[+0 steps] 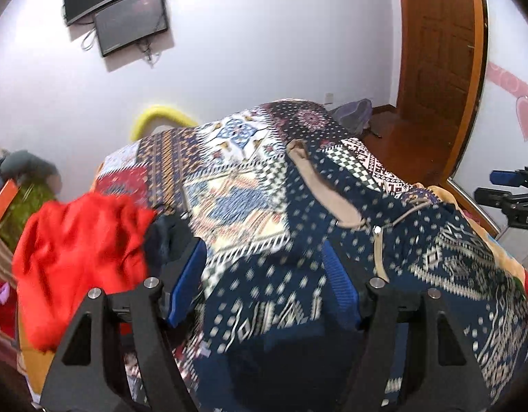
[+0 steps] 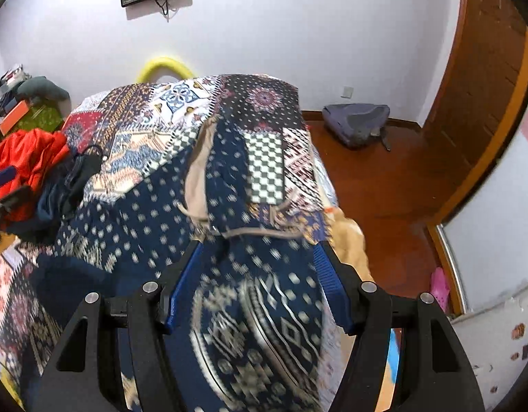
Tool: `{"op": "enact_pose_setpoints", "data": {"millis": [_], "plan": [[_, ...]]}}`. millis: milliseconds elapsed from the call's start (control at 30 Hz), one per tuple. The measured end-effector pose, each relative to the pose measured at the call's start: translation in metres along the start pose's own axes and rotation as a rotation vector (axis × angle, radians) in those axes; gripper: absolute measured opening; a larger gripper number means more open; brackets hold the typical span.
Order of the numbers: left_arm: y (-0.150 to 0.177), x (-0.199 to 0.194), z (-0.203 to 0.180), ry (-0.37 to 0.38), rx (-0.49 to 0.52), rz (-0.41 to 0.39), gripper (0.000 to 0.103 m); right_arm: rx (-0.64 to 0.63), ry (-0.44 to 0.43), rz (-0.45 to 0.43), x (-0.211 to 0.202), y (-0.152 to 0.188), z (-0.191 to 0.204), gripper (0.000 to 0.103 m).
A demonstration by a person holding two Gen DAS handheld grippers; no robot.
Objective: Fold large clothes
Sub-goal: 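Grasp the hoodie hood with both grippers and lift it toward the hem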
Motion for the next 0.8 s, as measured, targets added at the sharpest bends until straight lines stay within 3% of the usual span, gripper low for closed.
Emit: {"op": "enact_pose_setpoints", "data": {"millis": [200,333,567,800], "plan": [[-0.028,0.051,-0.024,0.004,0.042,0.019,0.069,-0.028,-0.031,0.018,0.045,-0.029,0.028,0.062],[-0.041,0.094,-0.031,-0.022,0.038,0.062,0.069,-0.032,-0.038,0.081,0.087,-0.042,0.039,0.062],[-0.043,0.172,-0.026,0.042,-0.025,0.172,0.069,-0.034,-0.011,0.181,0.165,-0.05,0.045,0.062],[-0.034,0.229,-0.026,0.17,-0.137,0.285,0.069,0.058,-0.036,0.286,0.222,-0.05,0.038,0.062]]}}
Point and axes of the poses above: each gripper's, at about its wrist camera, not at the fingertips, and x roughly the way its jaws point, z to its left, y to its underside, the point moved 1 cm from there along x, roughly the way its jaws point, and after that the axes turned 1 degree about -z, right-handed, at the moved point
